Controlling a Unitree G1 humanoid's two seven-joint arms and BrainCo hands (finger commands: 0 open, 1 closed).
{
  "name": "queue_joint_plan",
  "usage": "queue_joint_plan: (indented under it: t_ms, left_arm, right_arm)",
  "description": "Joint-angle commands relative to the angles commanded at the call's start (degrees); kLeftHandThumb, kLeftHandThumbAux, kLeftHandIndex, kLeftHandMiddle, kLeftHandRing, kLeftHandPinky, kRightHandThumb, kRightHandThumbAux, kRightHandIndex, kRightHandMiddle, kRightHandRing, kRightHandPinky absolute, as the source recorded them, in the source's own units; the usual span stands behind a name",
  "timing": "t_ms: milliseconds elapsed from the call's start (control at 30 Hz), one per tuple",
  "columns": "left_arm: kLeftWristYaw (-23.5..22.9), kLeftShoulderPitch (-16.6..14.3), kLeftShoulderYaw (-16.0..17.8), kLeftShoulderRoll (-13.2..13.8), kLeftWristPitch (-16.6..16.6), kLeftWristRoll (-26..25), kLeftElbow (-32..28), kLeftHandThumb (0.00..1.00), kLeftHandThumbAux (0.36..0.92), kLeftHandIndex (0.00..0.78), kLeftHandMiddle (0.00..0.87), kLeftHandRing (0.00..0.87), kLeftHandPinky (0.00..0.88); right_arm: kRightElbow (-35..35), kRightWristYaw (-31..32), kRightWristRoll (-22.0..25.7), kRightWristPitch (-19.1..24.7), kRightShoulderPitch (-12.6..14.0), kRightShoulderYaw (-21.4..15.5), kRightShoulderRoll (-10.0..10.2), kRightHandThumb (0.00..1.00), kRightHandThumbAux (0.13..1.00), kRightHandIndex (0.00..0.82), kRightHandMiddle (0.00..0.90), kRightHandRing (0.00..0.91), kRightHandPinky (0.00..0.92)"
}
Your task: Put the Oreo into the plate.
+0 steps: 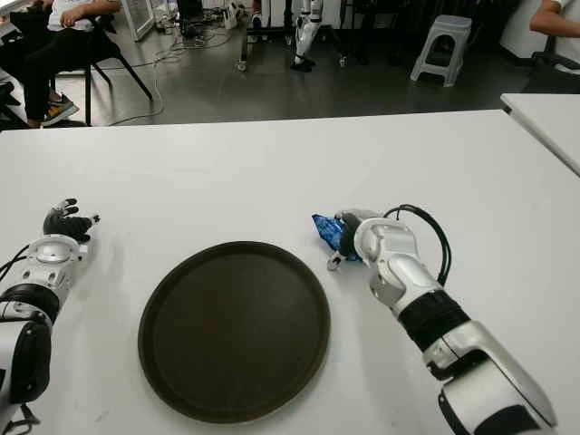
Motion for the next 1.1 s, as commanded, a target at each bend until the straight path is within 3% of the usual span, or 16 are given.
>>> queue_joint_plan:
  t_ms: [33, 67, 167, 267, 367, 567, 1100]
  left_arm:
    - [-0.02, 0.01, 0.01, 0.0, -0.01, -0.01, 0.01, 0.267, 0.77, 0.084, 0.134, 0.162, 0.171]
    - [-0.04, 0.0, 0.0, 0.01, 0.01, 0.01, 0.02, 0.267, 0.769, 0.085, 0.134, 0.163, 0.169]
    - [-0.12, 0.02, -0.02, 0.03, 0.01, 0.04, 0.03, 0.264, 0.764, 0.084, 0.136, 0.164, 0.162]
    - [-0.2, 0.06, 0.06, 0.04, -0.03, -0.04, 0.04, 0.263, 0.761, 0.081, 0.136, 0.162, 0.159]
    - [-0.17, 0.08, 0.1, 0.07, 0.03, -0.08, 0.04, 0.268, 0.763, 0.082, 0.136, 0.162, 0.157]
    - [-0.1, 0.12, -0.01, 0.15, 0.04, 0.09, 0.03, 0.277, 0.771, 0.08, 0.138, 0.162, 0.162]
    - [-0.2, -0.02, -0.4, 0.21, 0.24, 0.25, -0.01, 0.251, 0.783, 0.07, 0.128, 0.152, 0.16]
  right_arm:
    - [0.26, -2.3, 0.0, -0.37, 0.33, -0.48, 0.34, 0.104, 0.851, 0.25, 0.243, 0.256, 0.295]
    - [0.42, -4.41, -0.1, -0.55, 0.61, -0.93, 0.68, 0.314, 0.808, 0.31, 0.285, 0.304, 0.369]
    - [0.84, -8.88, -0.24, -0.93, 1.15, -1.71, 1.36, 0.575, 0.749, 0.388, 0.386, 0.398, 0.502]
    - [1.32, -12.08, -0.11, -1.22, 1.47, -2.23, 1.93, 0.666, 0.727, 0.418, 0.505, 0.504, 0.603]
    - [1.73, -14.21, 0.2, -1.4, 1.7, -2.77, 2.5, 0.699, 0.717, 0.432, 0.618, 0.591, 0.684]
    - [2.26, -16.68, 1.1, -2.05, 2.04, -4.12, 3.51, 0.715, 0.711, 0.442, 0.715, 0.664, 0.749]
    - [3.98, -18.0, 2.57, -3.6, 1.71, -6.2, 4.71, 0.717, 0.711, 0.443, 0.741, 0.629, 0.766]
